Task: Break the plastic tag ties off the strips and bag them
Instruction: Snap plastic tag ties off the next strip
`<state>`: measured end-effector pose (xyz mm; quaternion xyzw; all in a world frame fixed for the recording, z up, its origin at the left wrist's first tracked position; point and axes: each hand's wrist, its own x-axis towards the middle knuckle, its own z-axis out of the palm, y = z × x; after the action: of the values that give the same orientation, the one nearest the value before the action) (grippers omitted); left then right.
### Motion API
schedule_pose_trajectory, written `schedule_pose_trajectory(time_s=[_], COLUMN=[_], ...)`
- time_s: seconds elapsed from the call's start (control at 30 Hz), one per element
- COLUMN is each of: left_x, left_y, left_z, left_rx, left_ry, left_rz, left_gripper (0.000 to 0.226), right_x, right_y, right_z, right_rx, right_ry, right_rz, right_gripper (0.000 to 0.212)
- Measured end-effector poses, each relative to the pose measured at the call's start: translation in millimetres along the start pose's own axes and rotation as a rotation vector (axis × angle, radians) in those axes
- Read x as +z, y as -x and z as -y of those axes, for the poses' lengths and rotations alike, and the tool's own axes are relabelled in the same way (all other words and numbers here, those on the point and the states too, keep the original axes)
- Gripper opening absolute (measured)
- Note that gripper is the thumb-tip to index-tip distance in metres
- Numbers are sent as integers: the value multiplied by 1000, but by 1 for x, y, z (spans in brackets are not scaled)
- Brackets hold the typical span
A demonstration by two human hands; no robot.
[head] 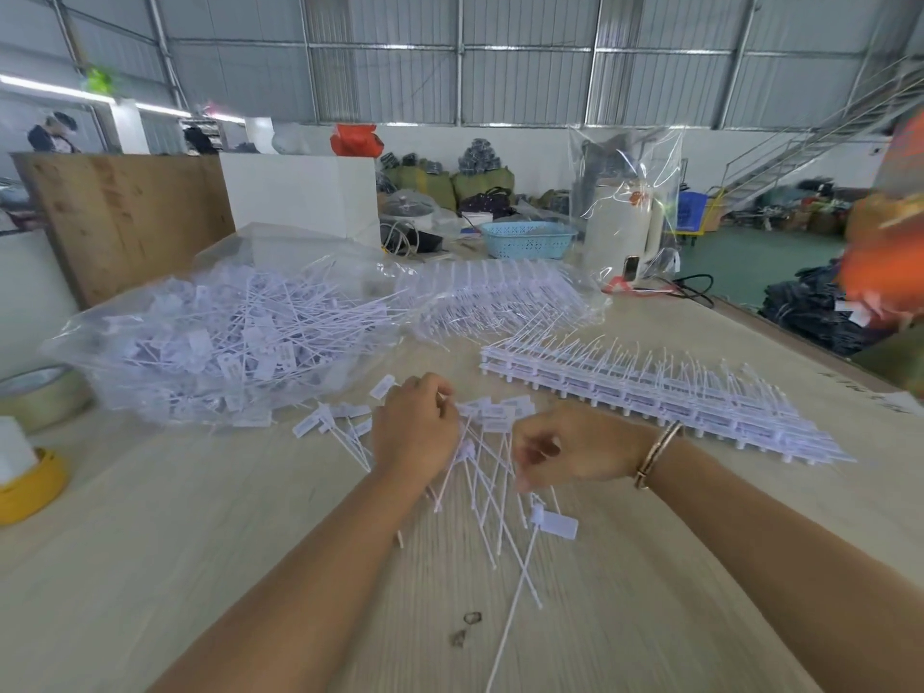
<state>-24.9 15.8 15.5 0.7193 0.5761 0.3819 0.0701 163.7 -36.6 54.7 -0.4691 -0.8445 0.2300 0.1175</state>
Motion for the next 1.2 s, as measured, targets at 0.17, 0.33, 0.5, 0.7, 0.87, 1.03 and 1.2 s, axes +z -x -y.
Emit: schedule_pose_trajectory(time_s=[0.17, 0.33, 0.5, 0.7, 0.87, 1.03, 1.2], left_x=[-12, -35, -45, -30, -34, -52, -23], left_y=[8, 3, -4, 3, 5, -1, 15], left_z=[3, 17, 37, 35, 23, 26, 3], left_rx=[-28, -58, -298, -293, -278, -425, -255], left_ry=[15, -56, -439, -435, -192, -448, -370], left_rz=[19, -95, 118, 294, 224, 352, 364], left_gripper=[18, 18, 35, 39, 38, 38, 34], right_x=[4, -17, -58, -31, 6, -14, 2], right_y=[10, 9, -19, -76, -84, -54, -54], right_z=[3, 10, 18, 5, -8, -13, 8], right_rx=[89, 36, -9, 90, 267, 625, 615], right_ry=[51, 96, 466, 626, 386, 335, 318], right_rz=[106, 4, -119, -285, -401, -193, 21], right_gripper=[19, 16, 13, 22, 34, 54, 48])
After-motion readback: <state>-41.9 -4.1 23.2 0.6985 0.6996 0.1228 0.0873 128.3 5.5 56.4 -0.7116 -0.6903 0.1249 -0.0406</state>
